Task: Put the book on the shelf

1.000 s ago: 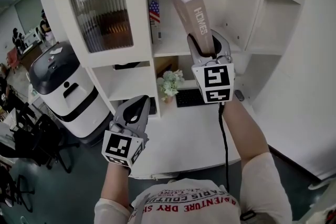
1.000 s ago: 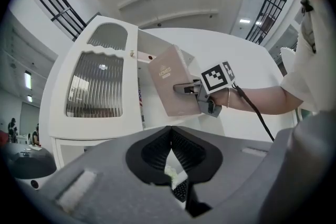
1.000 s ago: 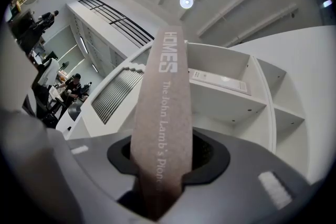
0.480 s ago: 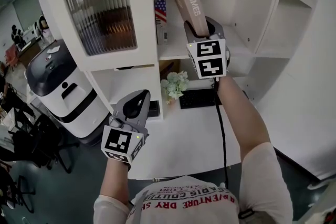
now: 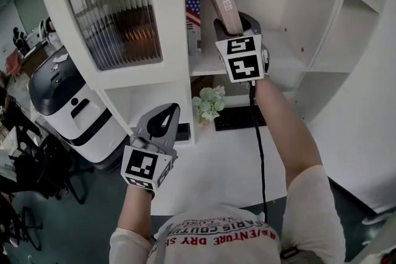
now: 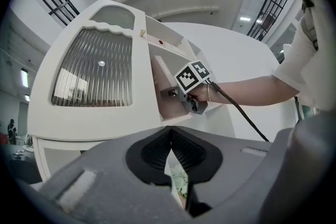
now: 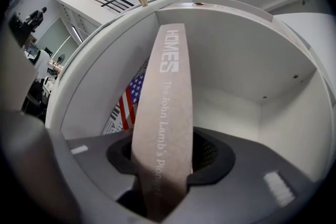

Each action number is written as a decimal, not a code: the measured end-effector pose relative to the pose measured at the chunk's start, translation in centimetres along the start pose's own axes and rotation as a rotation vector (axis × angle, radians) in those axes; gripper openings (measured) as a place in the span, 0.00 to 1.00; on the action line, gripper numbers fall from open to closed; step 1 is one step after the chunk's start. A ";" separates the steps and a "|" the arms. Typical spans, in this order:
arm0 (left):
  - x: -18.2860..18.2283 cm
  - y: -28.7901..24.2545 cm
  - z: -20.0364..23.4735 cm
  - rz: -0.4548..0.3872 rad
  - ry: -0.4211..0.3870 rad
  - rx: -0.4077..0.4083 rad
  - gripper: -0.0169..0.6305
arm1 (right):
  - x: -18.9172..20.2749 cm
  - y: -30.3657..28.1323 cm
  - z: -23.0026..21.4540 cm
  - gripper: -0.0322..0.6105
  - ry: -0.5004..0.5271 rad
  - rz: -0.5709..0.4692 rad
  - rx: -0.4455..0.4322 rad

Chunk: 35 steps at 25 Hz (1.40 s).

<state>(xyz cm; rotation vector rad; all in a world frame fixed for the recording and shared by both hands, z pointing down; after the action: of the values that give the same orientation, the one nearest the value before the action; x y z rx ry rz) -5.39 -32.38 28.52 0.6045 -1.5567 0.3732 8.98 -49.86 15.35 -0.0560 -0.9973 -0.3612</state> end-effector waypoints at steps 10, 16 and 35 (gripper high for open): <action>-0.4 -2.3 0.3 -0.011 -0.022 -0.051 0.03 | 0.9 -3.3 -0.4 0.38 -0.020 -0.016 -0.071; 0.1 -3.9 -0.3 0.008 -0.032 -0.055 0.04 | 0.7 -5.1 0.1 0.45 -0.048 -0.020 -0.163; 0.4 -3.7 -0.7 0.013 -0.032 -0.073 0.04 | 0.1 1.0 0.0 0.60 -0.061 -0.192 -0.168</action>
<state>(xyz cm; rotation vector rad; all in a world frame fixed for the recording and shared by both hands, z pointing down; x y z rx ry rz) -2.61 -35.00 28.47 0.5466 -1.5985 0.3167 9.37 -48.95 15.52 -0.1238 -1.0335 -0.6218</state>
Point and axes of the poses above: the fingertips, and each gripper's own axes: y backward along the fingers, z to its left, x out of its underside, the point moved 3 cm from there along y, backward along the fingers, and after that the axes turned 7 degrees about y, right-handed, at the moved point
